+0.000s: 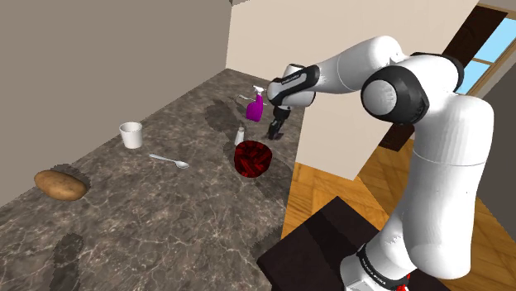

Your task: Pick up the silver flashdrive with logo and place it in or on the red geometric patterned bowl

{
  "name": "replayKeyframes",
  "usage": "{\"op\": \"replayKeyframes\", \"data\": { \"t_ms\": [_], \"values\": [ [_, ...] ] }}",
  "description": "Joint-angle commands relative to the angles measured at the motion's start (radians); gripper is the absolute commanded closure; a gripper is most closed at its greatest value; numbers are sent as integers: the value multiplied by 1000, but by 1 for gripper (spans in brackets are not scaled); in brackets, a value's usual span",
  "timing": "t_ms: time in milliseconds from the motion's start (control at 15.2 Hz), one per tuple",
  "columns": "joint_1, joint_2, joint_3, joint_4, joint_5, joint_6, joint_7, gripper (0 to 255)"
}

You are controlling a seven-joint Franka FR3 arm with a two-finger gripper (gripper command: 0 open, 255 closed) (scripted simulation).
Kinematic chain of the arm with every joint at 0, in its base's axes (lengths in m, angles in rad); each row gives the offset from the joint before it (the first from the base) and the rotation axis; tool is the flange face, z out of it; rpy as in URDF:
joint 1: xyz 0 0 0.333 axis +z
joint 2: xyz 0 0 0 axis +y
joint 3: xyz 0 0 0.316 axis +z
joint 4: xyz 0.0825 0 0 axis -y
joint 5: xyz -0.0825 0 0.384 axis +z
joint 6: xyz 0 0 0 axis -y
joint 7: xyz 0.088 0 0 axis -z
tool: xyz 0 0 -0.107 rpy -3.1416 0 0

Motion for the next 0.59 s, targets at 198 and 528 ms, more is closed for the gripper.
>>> {"op": "replayKeyframes", "data": {
  "t_ms": [198,528],
  "values": [
    [90,-8,17,7,-22,-6,123,255],
    [117,19,37,9,-10,19,160,255]
  ]
}}
